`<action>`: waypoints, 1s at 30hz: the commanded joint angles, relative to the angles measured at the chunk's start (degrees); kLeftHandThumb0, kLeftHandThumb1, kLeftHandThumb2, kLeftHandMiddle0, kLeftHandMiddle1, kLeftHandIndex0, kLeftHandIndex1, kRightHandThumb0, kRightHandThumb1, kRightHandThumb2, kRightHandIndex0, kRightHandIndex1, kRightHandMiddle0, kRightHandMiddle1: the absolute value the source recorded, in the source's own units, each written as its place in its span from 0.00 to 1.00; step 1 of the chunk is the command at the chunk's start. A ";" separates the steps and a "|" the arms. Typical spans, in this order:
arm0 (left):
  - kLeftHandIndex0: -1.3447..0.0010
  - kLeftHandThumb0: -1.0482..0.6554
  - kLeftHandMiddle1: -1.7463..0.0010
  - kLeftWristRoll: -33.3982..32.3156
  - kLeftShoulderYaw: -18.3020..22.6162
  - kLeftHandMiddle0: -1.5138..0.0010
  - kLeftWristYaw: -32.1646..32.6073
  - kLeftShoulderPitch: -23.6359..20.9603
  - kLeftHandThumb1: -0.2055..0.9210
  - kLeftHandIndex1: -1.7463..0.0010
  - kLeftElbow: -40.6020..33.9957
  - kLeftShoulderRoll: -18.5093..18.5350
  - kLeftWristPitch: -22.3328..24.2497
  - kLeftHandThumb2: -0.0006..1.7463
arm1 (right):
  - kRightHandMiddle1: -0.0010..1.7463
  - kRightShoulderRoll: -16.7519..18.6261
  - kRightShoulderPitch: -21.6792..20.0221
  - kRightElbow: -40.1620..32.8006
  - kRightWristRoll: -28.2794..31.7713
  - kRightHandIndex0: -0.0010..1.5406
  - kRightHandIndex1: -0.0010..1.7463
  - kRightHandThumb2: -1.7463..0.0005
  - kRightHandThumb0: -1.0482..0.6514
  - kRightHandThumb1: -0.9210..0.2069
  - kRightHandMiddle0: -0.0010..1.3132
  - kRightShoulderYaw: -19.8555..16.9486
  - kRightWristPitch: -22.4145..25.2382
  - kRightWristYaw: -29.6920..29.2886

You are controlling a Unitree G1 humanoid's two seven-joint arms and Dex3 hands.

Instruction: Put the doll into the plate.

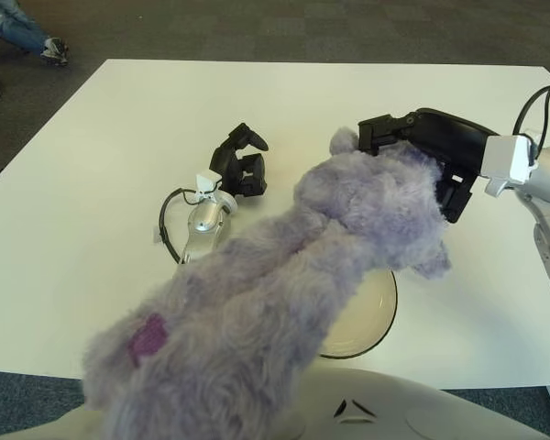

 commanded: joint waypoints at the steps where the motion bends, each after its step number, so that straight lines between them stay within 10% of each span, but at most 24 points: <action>1: 0.60 0.35 0.00 -0.01 -0.02 0.20 -0.40 0.49 0.54 0.00 0.00 0.00 -0.20 0.69 | 1.00 -1.28 -0.18 -0.90 -0.54 0.52 1.00 0.08 0.95 0.74 0.78 0.43 -0.56 0.51; 30: 0.60 0.35 0.00 0.38 -0.02 0.21 0.14 0.62 0.55 0.00 -0.13 -0.64 -0.94 0.68 | 1.00 -2.26 0.13 -1.55 -0.96 0.52 1.00 0.09 0.95 0.74 0.78 0.67 -1.84 0.77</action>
